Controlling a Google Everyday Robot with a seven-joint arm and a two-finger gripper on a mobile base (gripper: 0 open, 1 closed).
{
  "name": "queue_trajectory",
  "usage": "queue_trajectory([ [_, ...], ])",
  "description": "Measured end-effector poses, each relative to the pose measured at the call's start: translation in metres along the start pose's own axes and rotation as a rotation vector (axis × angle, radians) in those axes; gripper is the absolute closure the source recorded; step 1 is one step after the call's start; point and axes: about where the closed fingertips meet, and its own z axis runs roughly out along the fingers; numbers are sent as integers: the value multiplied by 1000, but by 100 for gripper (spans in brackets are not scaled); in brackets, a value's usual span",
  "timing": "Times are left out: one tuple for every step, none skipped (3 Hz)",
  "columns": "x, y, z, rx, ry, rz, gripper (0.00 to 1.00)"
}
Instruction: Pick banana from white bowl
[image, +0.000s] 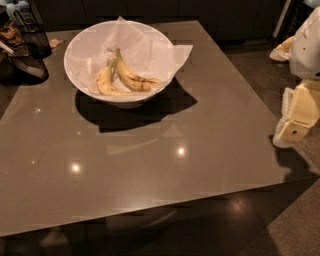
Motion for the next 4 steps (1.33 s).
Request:
queue_trajectory([
  [0,0,0,0,0,0,0],
  [-36,-5,-5,38,43,-101,0],
  [-36,-5,-5,38,43,-101,0],
  [-53,-13,0,19,41,-110,0],
])
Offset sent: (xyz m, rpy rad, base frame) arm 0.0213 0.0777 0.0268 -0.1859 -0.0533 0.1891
